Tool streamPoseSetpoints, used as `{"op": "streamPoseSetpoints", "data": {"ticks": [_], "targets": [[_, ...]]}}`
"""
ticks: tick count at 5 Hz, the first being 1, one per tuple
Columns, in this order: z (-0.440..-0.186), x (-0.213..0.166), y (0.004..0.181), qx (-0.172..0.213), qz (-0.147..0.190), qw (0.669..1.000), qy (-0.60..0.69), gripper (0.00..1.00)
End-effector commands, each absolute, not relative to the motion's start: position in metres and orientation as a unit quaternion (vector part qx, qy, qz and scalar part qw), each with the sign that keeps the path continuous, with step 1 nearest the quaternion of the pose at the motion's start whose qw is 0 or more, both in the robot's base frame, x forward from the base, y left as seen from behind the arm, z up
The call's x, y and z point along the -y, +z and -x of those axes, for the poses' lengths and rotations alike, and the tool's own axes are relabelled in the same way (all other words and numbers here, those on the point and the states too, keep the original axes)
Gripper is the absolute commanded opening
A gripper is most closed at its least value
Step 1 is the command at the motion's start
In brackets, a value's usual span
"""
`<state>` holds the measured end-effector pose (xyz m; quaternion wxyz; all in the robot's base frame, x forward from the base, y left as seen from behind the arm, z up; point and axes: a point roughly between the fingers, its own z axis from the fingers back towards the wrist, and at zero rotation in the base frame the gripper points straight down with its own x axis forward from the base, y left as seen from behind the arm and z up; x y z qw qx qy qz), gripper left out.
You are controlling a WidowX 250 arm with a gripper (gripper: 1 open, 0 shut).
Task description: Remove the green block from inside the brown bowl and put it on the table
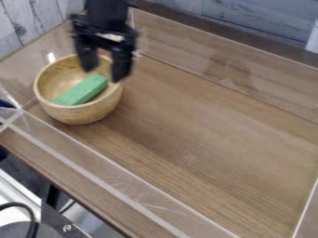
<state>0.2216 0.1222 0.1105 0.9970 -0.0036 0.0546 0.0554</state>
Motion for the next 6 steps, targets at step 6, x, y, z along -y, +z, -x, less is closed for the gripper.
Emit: {"op": "streamPoseSetpoints", "data": {"ticks": [6], "targets": [[-0.232, -0.181, 0.064, -0.044, -0.018, 0.994, 0.101, 1.00]]}}
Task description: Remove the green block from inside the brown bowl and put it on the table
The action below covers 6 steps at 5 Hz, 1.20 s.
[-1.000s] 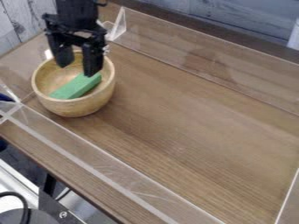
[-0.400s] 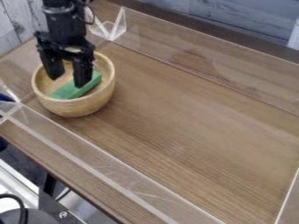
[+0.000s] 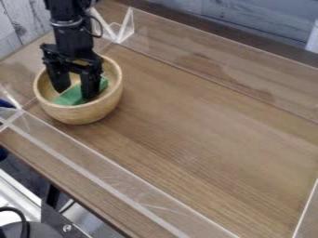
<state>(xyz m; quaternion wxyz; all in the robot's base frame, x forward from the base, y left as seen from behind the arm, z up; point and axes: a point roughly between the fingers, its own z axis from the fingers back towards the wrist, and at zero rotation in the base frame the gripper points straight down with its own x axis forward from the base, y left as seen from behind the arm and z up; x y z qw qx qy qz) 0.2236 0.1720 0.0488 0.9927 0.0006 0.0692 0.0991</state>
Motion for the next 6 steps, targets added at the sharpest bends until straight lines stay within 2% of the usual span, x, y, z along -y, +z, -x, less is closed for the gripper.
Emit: {"op": "streamPoseSetpoints", "data": {"ticks": [1, 6], "targets": [[-0.235, -0.179, 0.061, -0.046, -0.015, 0.993, 0.103, 1.00], [-0.246, -0.162, 0.073, -0.039, 0.003, 0.994, 0.105, 1.00]]}}
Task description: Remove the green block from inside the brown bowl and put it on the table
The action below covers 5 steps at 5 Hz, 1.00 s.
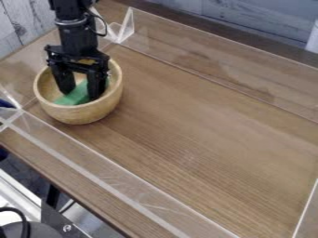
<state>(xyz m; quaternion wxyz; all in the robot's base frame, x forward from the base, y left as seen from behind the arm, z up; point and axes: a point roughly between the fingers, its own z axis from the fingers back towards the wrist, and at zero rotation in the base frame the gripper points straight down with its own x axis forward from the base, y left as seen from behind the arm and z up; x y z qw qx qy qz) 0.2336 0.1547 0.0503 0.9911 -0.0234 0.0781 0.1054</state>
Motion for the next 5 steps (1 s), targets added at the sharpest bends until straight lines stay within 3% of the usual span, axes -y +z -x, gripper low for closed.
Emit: {"op": "streamPoseSetpoints", "data": {"ticks": [1, 3, 4, 5], "targets": [[-0.2475, -0.1593, 0.0757, -0.038, 0.004, 0.994, 0.104, 1.00], [-0.2487, -0.1564, 0.0767, -0.039, 0.004, 0.994, 0.105, 1.00], [-0.2494, -0.1573, 0.0735, -0.041, 0.004, 0.993, 0.106, 0.00], [-0.2497, -0.1574, 0.0726, -0.041, 0.004, 0.993, 0.107, 0.00]]}}
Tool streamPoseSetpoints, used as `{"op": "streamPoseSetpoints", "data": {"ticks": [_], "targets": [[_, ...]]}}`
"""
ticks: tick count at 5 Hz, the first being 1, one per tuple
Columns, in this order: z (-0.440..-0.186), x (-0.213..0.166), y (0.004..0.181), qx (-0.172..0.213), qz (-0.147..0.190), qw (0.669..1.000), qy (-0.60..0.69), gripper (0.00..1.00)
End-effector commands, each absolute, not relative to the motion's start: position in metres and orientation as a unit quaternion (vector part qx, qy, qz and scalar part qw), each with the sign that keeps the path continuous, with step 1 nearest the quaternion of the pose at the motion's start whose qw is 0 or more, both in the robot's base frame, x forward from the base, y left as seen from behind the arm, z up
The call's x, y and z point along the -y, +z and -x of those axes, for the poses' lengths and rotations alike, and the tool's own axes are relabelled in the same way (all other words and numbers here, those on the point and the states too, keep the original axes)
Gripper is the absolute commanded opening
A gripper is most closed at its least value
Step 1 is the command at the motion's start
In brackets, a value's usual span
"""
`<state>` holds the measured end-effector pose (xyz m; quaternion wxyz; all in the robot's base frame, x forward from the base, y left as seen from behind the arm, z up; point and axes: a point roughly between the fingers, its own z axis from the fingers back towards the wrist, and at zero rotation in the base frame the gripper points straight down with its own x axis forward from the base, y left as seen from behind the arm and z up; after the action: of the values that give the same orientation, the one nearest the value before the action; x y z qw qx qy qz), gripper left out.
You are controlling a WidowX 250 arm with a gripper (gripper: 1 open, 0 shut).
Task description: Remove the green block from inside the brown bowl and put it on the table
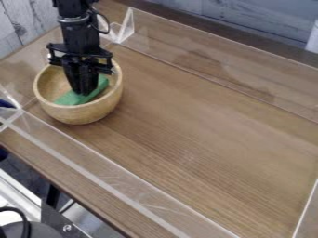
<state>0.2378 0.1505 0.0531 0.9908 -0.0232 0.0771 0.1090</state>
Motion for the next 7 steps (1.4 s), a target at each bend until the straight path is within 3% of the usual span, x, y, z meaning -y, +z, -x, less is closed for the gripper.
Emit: {"op": "streamPoseSetpoints", "data": {"ticks": [1, 3, 5, 7], "targets": [[-0.251, -0.155, 0.079, -0.038, 0.007, 0.994, 0.106, 0.00], [-0.260, -0.140, 0.107, -0.018, 0.013, 0.996, 0.091, 0.00], [-0.287, -0.072, 0.140, -0.009, 0.031, 0.999, 0.041, 0.00], [-0.269, -0.110, 0.133, -0.005, 0.024, 0.998, 0.061, 0.00]]}}
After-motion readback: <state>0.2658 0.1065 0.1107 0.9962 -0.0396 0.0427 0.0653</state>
